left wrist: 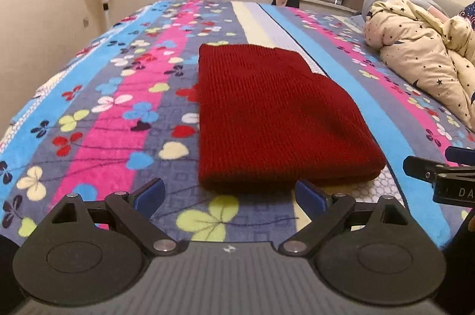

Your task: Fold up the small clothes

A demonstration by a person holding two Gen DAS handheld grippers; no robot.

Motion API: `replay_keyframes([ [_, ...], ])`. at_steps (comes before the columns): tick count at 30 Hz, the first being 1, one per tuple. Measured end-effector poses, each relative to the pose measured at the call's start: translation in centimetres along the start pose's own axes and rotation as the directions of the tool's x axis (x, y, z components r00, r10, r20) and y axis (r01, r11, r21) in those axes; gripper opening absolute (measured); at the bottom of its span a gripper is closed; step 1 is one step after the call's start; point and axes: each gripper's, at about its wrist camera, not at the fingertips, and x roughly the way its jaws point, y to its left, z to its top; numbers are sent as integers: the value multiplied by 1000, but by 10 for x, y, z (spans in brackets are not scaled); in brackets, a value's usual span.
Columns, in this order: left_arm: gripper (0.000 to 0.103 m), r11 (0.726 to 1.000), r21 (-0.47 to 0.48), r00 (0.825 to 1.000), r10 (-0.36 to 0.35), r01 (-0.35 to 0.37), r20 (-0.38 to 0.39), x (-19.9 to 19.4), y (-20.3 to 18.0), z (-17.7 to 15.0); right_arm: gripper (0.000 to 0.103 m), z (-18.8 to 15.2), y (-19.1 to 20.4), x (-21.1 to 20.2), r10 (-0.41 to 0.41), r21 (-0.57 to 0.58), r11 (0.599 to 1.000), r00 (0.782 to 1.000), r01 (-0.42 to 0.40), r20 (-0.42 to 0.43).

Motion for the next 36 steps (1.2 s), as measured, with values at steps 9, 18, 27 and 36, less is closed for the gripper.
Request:
replay_keyframes([
  [9, 97, 1000, 12, 1000, 7, -7, -12, 6, -2, -1, 96, -2, 0, 2, 5, 14, 1000, 1000, -5, -19],
  [18, 97, 1000, 14, 1000, 4, -4, -14, 8, -3, -1, 96, -2, -2, 3, 9, 16, 1000, 1000, -8, -23],
  [27, 97, 1000, 17, 1000, 3, -3, -11, 7, -4, -1, 96, -3, -2, 4, 12, 11, 1000, 1000, -12, -27],
  [36, 97, 1000, 22, 1000, -1, 1, -11, 7, -4, -2, 96, -3, -2, 4, 13, 11, 1000, 1000, -13, -27],
])
